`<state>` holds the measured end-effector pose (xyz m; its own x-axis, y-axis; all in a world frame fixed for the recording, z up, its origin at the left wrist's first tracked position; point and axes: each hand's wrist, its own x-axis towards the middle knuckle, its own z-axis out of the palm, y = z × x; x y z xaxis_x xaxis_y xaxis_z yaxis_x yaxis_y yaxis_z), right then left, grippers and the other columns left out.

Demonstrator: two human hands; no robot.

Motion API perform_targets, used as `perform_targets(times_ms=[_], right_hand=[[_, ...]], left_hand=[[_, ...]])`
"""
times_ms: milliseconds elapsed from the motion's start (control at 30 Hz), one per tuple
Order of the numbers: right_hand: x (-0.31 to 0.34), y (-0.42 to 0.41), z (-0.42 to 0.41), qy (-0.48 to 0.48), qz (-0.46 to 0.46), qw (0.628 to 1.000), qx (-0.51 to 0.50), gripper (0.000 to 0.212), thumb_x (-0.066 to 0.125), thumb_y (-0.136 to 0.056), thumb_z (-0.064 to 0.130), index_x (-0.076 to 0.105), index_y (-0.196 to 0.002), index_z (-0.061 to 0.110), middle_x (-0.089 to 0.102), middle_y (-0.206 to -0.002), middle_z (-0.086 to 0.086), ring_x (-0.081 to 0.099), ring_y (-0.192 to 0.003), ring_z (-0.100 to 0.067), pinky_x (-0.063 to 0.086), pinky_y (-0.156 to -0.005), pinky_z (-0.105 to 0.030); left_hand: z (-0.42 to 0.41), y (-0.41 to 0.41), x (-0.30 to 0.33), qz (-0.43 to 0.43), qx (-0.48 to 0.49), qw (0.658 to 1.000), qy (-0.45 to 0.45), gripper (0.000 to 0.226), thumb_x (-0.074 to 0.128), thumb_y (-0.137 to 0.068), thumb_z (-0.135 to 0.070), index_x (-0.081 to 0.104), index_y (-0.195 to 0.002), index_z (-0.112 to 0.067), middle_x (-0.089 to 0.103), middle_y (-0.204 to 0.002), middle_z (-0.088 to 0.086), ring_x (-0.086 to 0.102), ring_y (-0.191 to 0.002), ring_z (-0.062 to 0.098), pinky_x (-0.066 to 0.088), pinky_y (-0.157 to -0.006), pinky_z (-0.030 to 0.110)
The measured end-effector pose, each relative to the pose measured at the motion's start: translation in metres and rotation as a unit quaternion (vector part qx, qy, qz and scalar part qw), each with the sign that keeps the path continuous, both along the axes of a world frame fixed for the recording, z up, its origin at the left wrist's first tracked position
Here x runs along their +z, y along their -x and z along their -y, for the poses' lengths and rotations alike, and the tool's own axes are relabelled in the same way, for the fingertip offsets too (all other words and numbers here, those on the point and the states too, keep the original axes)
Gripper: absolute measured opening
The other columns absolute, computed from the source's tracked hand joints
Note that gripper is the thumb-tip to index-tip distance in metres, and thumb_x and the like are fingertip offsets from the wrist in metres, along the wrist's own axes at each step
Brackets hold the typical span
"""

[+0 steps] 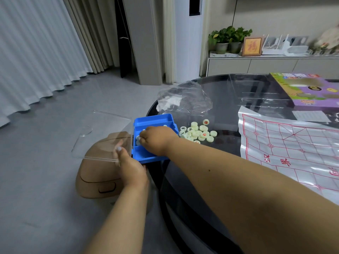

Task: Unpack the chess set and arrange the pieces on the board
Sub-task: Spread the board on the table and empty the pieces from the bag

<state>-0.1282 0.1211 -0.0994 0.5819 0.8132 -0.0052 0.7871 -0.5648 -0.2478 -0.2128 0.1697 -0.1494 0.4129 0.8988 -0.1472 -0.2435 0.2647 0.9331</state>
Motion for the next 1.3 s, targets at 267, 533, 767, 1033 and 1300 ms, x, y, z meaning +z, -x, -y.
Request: perform_targets(times_ms=[267, 533, 767, 1033, 1300], right_hand=[[-0.002, -0.008, -0.001, -0.020, -0.040, 0.999, 0.003, 0.039, 0.035, -0.099, 0.037, 0.037, -0.063, 0.022, 0.044, -0.067, 0.004, 0.045, -0.072, -0.018, 0.032, -0.065, -0.030], [0.004, -0.007, 0.003, -0.110, -0.043, 0.993, -0.028, 0.027, 0.037, -0.100, 0.028, 0.035, -0.077, 0.015, 0.045, -0.067, -0.001, 0.045, -0.068, -0.024, 0.033, -0.061, -0.032], [0.027, -0.047, 0.067, -0.169, 0.086, 0.963, -0.192, 0.018, 0.033, -0.099, 0.026, 0.039, -0.086, 0.014, 0.049, -0.079, -0.006, 0.048, -0.072, -0.030, 0.031, -0.060, -0.032], [-0.013, -0.055, 0.090, -0.101, 0.130, 0.970, -0.179, 0.022, 0.038, -0.095, 0.018, 0.052, -0.102, 0.002, 0.057, -0.108, -0.016, 0.049, -0.098, -0.034, 0.037, -0.074, -0.037], [-0.009, -0.060, 0.089, -0.239, 0.044, 0.951, -0.189, 0.015, 0.043, -0.092, 0.015, 0.051, -0.088, 0.004, 0.051, -0.095, -0.012, 0.043, -0.084, -0.023, 0.034, -0.071, -0.032]], left_hand=[[-0.001, -0.004, -0.002, 0.011, 0.054, 0.998, -0.010, 0.026, 0.038, -0.089, -0.038, 0.063, -0.089, -0.043, 0.064, -0.102, -0.005, 0.062, -0.102, 0.028, 0.051, -0.091, 0.055], [-0.005, -0.001, -0.009, -0.004, 0.029, 0.999, -0.037, 0.023, 0.039, -0.082, -0.050, 0.062, -0.089, -0.052, 0.065, -0.109, -0.002, 0.062, -0.105, 0.032, 0.050, -0.090, 0.058], [-0.002, 0.002, -0.006, -0.012, 0.010, 0.999, -0.039, 0.023, 0.036, -0.097, -0.033, 0.058, -0.103, -0.037, 0.063, -0.108, 0.016, 0.059, -0.081, 0.020, 0.041, -0.052, 0.026], [0.000, 0.003, -0.003, -0.010, 0.005, 1.000, -0.014, 0.027, 0.036, -0.101, -0.030, 0.054, -0.120, -0.024, 0.062, -0.092, 0.002, 0.060, -0.073, 0.011, 0.042, -0.045, 0.021], [0.002, 0.004, 0.000, -0.022, 0.014, 0.999, -0.027, 0.026, 0.036, -0.101, -0.027, 0.054, -0.120, -0.023, 0.060, -0.092, -0.001, 0.060, -0.079, 0.014, 0.044, -0.052, 0.025]])
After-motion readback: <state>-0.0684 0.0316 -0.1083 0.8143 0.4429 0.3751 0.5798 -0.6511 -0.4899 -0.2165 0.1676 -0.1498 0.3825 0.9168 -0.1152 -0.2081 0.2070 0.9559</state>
